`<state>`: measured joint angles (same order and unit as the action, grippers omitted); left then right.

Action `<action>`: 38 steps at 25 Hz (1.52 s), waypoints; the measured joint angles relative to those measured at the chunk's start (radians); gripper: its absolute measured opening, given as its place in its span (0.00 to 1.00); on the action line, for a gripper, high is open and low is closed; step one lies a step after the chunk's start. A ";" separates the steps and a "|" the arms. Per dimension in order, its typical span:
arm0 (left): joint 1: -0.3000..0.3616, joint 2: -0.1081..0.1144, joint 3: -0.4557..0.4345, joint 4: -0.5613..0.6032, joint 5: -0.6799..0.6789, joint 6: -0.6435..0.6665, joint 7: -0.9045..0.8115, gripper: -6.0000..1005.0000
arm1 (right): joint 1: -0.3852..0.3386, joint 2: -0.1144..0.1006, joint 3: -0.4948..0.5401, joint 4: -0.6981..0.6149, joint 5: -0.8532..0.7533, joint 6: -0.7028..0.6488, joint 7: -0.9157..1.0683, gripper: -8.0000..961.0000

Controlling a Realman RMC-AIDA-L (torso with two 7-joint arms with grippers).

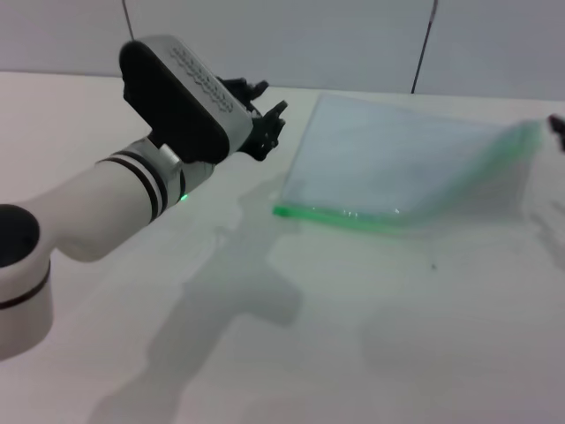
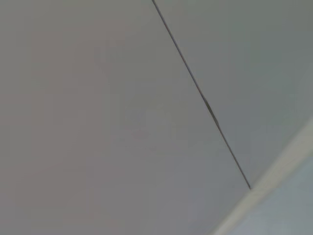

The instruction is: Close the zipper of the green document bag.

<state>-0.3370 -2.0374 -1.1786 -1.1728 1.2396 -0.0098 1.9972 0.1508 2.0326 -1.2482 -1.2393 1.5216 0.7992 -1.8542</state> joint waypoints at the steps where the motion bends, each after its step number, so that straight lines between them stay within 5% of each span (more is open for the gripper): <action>1: 0.004 0.000 -0.003 -0.016 -0.011 0.000 0.000 0.22 | -0.029 0.001 -0.001 -0.036 0.048 0.001 -0.026 0.33; 4: 0.029 0.000 -0.012 -0.064 -0.048 -0.006 0.000 0.32 | -0.078 0.002 -0.010 -0.066 0.207 0.003 -0.116 0.38; 9: 0.059 -0.004 -0.072 -0.094 -0.180 -0.046 0.008 0.48 | -0.042 0.005 -0.080 0.154 0.527 0.015 -0.386 0.48; 14: 0.047 -0.004 -0.200 0.043 -0.355 -0.226 0.048 0.63 | 0.054 0.008 -0.205 0.398 0.857 0.002 -0.703 0.70; 19: 0.026 -0.004 -0.284 0.211 -0.675 -0.475 0.297 0.86 | 0.129 0.007 -0.226 0.555 1.068 -0.005 -0.800 0.90; 25: -0.024 -0.009 -0.265 0.397 -0.980 -0.594 0.616 0.89 | 0.220 0.010 -0.226 0.708 1.296 -0.002 -0.953 0.94; 38: -0.031 -0.012 -0.261 0.549 -1.310 -0.758 0.838 0.89 | 0.284 0.010 -0.101 0.855 1.347 0.092 -0.983 0.94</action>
<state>-0.3682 -2.0497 -1.4398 -0.6240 -0.0706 -0.7681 2.8355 0.4349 2.0422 -1.3488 -0.3841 2.8684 0.8908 -2.8375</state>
